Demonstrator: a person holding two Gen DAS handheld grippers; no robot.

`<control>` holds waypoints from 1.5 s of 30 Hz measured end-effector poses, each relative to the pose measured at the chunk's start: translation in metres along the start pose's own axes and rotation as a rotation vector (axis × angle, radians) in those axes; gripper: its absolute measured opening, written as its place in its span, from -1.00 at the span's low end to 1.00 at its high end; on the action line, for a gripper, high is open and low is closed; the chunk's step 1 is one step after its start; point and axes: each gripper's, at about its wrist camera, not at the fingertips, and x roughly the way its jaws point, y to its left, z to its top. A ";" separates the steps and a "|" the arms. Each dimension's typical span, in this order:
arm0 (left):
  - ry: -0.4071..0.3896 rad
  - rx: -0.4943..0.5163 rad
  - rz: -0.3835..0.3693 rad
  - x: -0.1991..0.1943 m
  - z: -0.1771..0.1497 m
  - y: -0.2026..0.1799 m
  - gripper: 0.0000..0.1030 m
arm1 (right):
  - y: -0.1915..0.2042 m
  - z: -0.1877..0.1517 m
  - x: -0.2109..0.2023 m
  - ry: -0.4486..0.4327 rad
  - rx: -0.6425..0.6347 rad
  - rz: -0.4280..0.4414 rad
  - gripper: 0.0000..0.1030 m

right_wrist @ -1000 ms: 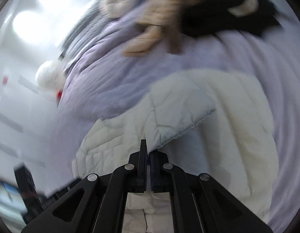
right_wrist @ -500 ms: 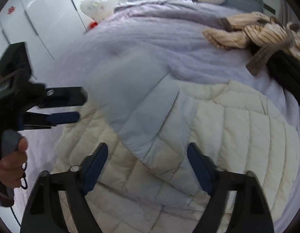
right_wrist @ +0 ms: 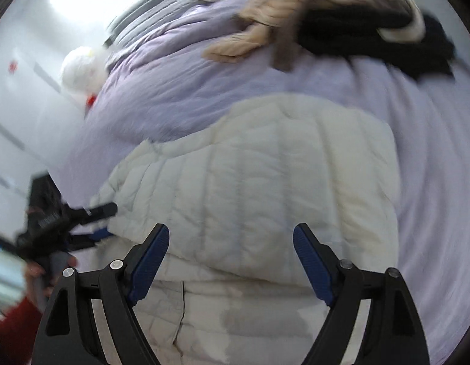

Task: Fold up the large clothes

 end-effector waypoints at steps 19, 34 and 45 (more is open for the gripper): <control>-0.094 0.151 0.012 -0.041 -0.038 -0.035 -0.88 | -0.053 -0.013 -0.009 0.010 0.245 0.138 0.68; -0.039 0.149 0.131 -0.014 -0.066 -0.007 -0.88 | -0.065 0.007 -0.001 0.026 0.204 -0.026 -0.46; -0.088 0.221 0.286 -0.066 -0.062 -0.005 -0.87 | -0.079 0.005 0.029 0.082 0.207 -0.066 -0.65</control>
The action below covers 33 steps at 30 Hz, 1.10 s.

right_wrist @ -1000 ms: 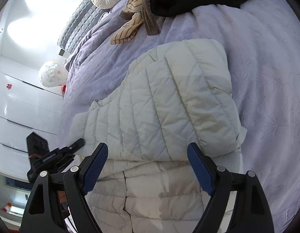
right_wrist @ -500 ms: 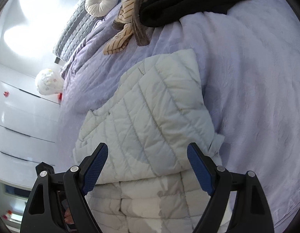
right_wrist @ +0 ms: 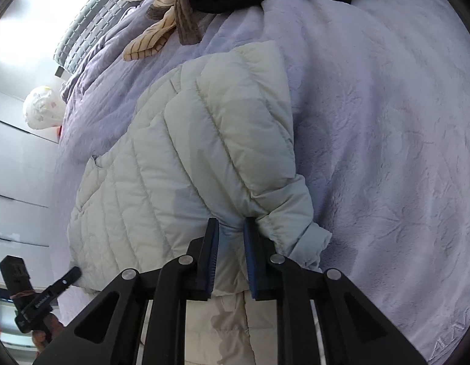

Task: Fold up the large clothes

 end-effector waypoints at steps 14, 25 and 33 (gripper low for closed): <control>-0.051 0.091 0.070 0.012 0.028 -0.039 -0.87 | 0.010 0.044 -0.043 -0.148 -0.038 -0.032 -0.64; 0.011 0.102 0.149 0.061 0.016 -0.035 -0.88 | -0.009 0.060 0.010 -0.078 -0.081 -0.107 -0.65; 0.009 0.113 0.165 0.061 0.014 -0.034 -0.88 | -0.009 0.056 0.004 -0.111 -0.133 -0.195 -0.70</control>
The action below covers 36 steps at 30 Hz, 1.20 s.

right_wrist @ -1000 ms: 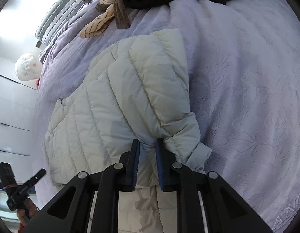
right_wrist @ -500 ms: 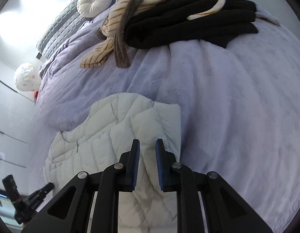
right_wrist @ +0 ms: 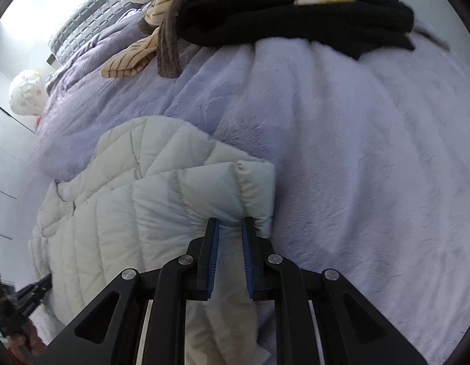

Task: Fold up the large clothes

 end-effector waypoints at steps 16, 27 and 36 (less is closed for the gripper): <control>-0.034 -0.026 -0.058 -0.052 -0.021 0.007 -0.87 | 0.008 -0.046 -0.062 -0.007 0.029 0.044 -0.63; 0.015 -0.024 0.014 -0.064 -0.060 0.009 -0.87 | 0.017 -0.083 -0.082 0.069 0.048 0.083 -0.63; 0.069 -0.053 0.069 -0.097 -0.098 0.023 -0.87 | 0.019 -0.119 -0.112 0.140 0.040 0.090 0.22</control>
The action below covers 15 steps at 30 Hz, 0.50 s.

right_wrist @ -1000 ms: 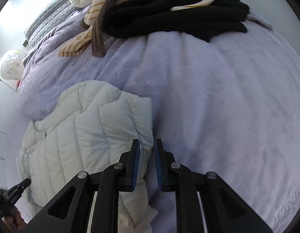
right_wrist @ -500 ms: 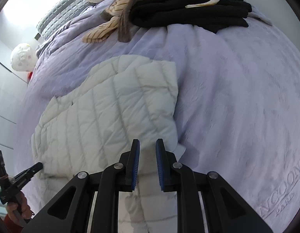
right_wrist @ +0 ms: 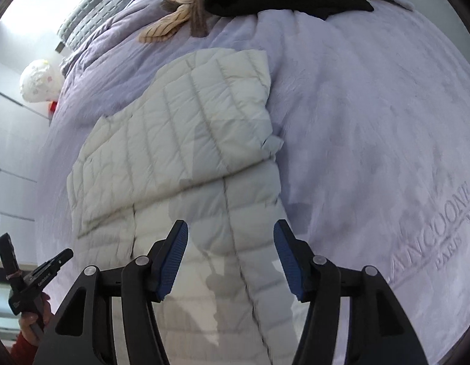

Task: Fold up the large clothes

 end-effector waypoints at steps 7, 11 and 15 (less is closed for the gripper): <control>0.054 -0.064 -0.024 -0.012 -0.027 0.007 -0.86 | 0.010 -0.021 -0.010 0.035 0.015 0.022 0.25; 0.048 -0.072 -0.012 -0.026 -0.035 0.011 -0.04 | 0.020 -0.029 -0.017 0.040 0.006 0.039 0.35; -0.001 -0.101 0.026 -0.040 -0.038 0.017 0.98 | 0.028 -0.037 -0.023 0.046 0.005 0.054 0.42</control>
